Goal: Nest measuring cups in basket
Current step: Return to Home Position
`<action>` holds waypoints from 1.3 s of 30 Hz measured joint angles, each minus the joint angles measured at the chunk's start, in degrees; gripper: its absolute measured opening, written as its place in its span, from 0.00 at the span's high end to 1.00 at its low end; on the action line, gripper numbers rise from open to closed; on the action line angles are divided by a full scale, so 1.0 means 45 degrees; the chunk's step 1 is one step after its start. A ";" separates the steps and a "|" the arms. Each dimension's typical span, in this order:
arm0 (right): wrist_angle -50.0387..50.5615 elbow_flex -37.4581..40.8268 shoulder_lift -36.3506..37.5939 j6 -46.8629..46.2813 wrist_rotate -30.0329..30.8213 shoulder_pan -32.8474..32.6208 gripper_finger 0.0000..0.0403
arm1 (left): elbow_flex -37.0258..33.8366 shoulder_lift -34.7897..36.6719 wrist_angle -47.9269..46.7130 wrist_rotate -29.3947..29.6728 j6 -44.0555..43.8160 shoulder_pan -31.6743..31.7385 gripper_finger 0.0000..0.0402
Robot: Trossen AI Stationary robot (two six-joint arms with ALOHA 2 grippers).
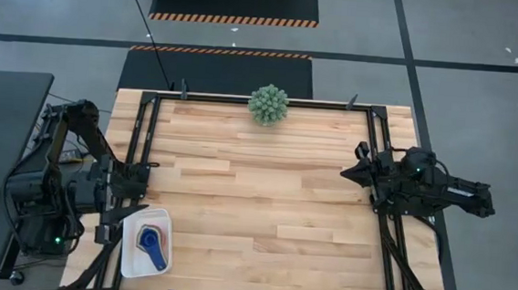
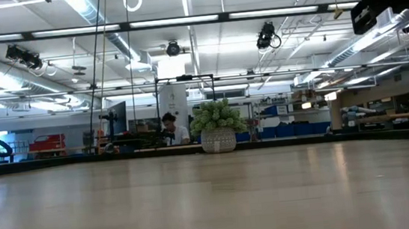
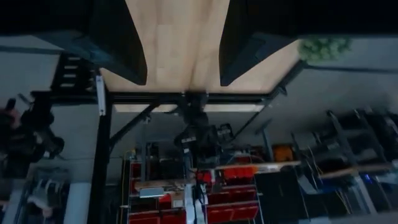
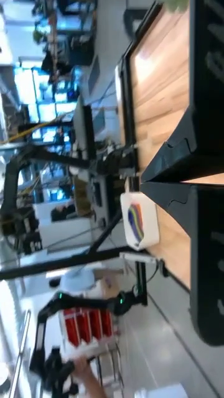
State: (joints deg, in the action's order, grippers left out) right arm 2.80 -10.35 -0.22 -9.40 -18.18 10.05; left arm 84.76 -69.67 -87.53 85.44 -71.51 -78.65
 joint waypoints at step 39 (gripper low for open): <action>-0.1162 0.0000 -0.0032 -0.0197 -0.1243 -0.0021 0.97 | 0.0022 0.0681 1.4876 -1.7061 1.3086 0.2372 0.49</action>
State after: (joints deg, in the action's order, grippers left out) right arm -2.43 -10.35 -0.36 -10.29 -23.77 9.95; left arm 84.86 -66.60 -20.59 8.66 -12.62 -67.98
